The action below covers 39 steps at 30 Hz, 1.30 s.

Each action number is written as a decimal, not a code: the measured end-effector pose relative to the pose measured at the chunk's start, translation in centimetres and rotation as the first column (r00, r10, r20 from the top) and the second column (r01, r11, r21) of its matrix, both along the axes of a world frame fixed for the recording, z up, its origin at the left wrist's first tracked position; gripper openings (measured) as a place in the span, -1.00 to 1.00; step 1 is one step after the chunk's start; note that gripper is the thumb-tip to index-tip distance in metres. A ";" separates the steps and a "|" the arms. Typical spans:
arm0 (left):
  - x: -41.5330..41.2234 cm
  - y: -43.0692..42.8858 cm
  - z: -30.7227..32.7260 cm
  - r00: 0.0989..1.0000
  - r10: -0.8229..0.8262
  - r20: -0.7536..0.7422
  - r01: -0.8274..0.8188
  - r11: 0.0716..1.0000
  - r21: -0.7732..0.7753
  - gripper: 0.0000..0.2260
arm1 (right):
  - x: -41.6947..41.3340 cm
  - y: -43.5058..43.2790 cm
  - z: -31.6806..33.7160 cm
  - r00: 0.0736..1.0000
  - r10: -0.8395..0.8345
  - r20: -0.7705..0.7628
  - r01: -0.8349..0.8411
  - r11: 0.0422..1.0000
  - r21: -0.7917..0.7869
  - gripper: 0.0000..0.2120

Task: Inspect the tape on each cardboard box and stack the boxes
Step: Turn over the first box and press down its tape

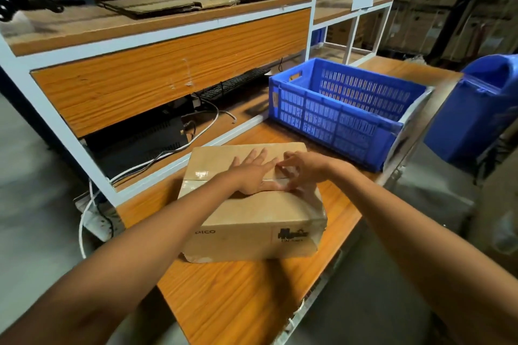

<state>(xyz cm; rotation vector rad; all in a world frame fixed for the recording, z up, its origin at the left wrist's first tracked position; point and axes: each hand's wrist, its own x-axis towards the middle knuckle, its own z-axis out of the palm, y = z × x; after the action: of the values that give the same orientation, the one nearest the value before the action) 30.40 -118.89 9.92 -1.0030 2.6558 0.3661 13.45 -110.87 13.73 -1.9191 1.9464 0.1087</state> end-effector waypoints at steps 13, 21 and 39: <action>7.7 2.5 -1.7 0.980 0.178 -0.091 -0.178 0.984 0.014 -0.18 | 1.3 5.5 -3.4 0.993 0.000 0.115 0.014 0.993 -0.119 -0.33; 14.1 8.2 -4.9 0.713 0.022 -0.700 -0.345 0.881 -0.324 -0.76 | 5.7 9.1 -6.9 0.982 0.079 0.169 0.025 0.842 -0.539 -0.56; 14.0 -2.7 -2.0 0.781 0.091 -0.618 -0.425 0.802 -0.419 -0.62 | 10.1 3.5 -5.2 0.973 -0.103 -0.207 0.026 0.939 -0.343 -0.20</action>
<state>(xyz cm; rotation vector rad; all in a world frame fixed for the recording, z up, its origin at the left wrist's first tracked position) 44.37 -121.57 7.89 -1.6970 3.2599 -0.0753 23.51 -107.37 8.51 -2.1307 2.3000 -0.0363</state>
